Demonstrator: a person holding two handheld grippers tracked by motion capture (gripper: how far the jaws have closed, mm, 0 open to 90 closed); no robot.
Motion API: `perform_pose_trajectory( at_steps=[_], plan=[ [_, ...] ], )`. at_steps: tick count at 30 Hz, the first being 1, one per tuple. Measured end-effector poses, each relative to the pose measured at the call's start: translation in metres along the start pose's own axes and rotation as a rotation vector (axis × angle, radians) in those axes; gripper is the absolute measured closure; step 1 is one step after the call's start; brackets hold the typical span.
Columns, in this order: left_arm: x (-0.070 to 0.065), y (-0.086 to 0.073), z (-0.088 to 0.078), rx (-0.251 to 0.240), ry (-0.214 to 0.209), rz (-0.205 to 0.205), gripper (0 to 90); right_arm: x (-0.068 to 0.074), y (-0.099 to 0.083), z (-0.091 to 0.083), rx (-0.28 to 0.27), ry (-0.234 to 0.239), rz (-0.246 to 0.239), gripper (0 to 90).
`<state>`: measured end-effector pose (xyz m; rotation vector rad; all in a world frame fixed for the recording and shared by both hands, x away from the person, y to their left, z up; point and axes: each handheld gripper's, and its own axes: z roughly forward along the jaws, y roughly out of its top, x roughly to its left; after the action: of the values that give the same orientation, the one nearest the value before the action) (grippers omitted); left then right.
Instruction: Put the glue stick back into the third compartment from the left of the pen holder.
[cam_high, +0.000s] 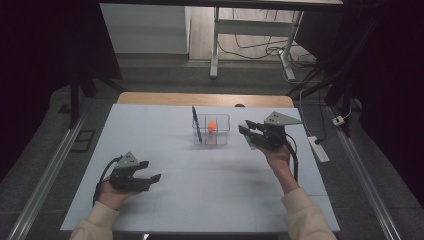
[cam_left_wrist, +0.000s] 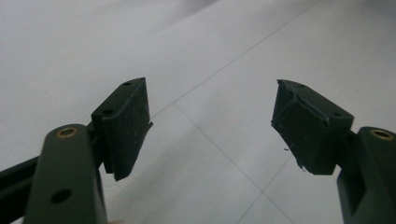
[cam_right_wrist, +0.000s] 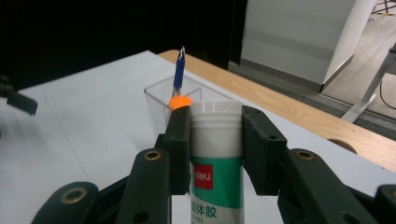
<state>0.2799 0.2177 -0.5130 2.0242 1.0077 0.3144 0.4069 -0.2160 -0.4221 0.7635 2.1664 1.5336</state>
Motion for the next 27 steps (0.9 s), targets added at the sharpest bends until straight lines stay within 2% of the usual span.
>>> perform_pose_trajectory(
  at_steps=[8, 14, 18, 27],
  plan=[
    [-0.001, 0.001, 0.0, 0.001, 0.001, 0.007, 27.5, -0.003, 0.015, 0.014, -0.028, -0.008, 0.022, 64.2],
    [-0.001, 0.0, 0.001, 0.007, 0.0, 0.007, 27.4, -0.007, 0.019, 0.026, -0.042, 0.007, 0.056, 64.2],
    [-0.002, 0.001, 0.001, 0.0, -0.018, 0.0, 27.3, -0.008, 0.021, 0.032, -0.039, 0.002, 0.059, 64.2],
    [-0.001, 0.0, 0.001, 0.004, -0.008, 0.003, 27.2, -0.012, 0.029, 0.045, -0.048, 0.004, 0.061, 64.2]
  ],
)
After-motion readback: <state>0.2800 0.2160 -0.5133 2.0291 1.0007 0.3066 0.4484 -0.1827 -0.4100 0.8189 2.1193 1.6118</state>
